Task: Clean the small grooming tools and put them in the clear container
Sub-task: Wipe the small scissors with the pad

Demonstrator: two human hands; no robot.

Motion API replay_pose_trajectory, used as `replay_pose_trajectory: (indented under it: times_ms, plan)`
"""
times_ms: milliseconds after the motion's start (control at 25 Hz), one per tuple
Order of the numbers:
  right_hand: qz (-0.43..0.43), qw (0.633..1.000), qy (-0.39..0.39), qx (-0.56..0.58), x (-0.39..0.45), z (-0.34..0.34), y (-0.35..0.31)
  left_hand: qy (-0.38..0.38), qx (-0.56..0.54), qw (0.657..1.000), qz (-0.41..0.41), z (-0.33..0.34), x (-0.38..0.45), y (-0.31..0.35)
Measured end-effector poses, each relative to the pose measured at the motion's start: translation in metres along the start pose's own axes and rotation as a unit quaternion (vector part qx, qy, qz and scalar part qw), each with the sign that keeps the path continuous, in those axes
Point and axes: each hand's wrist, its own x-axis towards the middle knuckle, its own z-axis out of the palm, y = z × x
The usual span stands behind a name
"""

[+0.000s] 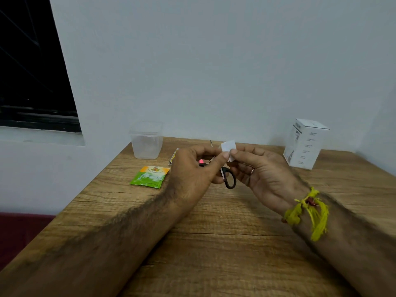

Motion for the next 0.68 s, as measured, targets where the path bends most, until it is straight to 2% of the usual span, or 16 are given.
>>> replay_pose_trajectory:
  times_ms: [120,280,680]
  plan:
    - [-0.002,0.999,-0.014,-0.042,-0.002,-0.002,0.001,-0.008,0.037,0.999,0.005,-0.003,0.0,0.0]
    - [-0.049,0.986,-0.042,-0.156,-0.002,-0.007,-0.003,-0.031,0.078,0.997,-0.001,-0.007,0.003,-0.001]
    - [-0.087,0.983,-0.057,-0.151,0.0,-0.011,-0.002,-0.024,0.022,0.999,-0.039,-0.008,0.007,-0.007]
